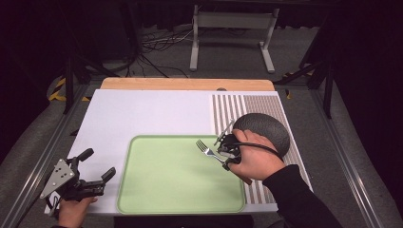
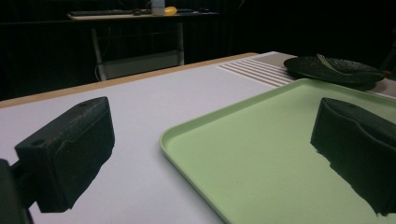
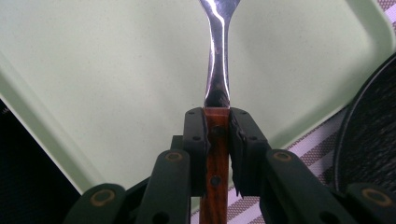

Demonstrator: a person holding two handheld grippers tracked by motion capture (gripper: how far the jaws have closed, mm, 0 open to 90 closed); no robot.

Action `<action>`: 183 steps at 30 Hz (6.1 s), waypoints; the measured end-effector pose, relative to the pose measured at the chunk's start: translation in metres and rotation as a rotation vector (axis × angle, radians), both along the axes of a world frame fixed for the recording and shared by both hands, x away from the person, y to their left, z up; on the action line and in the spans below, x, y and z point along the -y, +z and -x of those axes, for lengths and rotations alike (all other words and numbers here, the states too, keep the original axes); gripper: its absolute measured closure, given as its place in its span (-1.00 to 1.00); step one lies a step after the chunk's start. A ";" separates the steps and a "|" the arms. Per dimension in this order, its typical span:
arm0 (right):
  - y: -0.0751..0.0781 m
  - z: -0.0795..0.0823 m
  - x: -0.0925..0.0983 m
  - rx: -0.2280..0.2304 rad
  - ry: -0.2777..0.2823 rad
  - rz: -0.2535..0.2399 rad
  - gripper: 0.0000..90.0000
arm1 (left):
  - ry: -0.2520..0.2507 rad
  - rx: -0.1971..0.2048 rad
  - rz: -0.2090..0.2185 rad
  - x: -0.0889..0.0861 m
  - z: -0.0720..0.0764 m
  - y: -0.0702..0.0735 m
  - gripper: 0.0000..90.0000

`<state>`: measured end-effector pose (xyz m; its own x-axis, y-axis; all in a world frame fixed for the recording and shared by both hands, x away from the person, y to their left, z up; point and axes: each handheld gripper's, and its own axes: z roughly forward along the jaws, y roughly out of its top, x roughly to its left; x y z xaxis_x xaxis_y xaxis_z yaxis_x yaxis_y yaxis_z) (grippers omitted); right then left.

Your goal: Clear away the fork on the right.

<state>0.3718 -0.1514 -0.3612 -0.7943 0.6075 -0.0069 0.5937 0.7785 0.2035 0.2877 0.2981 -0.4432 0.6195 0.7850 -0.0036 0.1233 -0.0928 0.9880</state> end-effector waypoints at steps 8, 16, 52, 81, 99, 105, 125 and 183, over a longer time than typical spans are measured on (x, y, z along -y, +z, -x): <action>-0.002 0.000 -0.006 -0.030 -0.111 -0.054 0.74 | 0.000 -0.001 0.000 0.000 0.000 0.000 -0.99; -0.009 -0.003 -0.010 -0.053 -0.160 -0.052 0.74 | -0.004 -0.003 0.001 0.000 0.000 0.000 -0.99; -0.049 -0.011 -0.017 -0.178 -0.321 0.014 0.73 | -0.005 -0.004 0.001 0.000 0.000 0.000 -0.99; -0.045 -0.011 -0.014 -0.108 -0.277 -0.077 0.11 | -0.004 -0.003 0.002 0.000 0.000 0.000 -0.99; -0.044 -0.023 -0.019 0.143 -0.019 -0.332 -0.29 | -0.006 -0.003 0.002 0.000 0.000 0.000 -0.99; -0.050 -0.030 -0.022 0.162 0.021 -0.391 -0.06 | -0.006 -0.003 0.002 0.000 0.000 0.000 -0.99; -0.069 -0.043 -0.033 0.209 0.106 -0.398 1.00 | -0.009 0.001 0.003 0.000 0.000 0.000 -0.99; -0.073 -0.059 0.000 0.272 -0.049 -0.292 1.00 | -0.011 0.000 0.002 0.000 0.000 0.000 -0.99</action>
<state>0.4312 -0.1512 -0.4346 -0.7575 0.6519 -0.0341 0.5225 0.6368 0.5670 0.2878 0.2982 -0.4429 0.6280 0.7782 -0.0050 0.1220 -0.0921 0.9882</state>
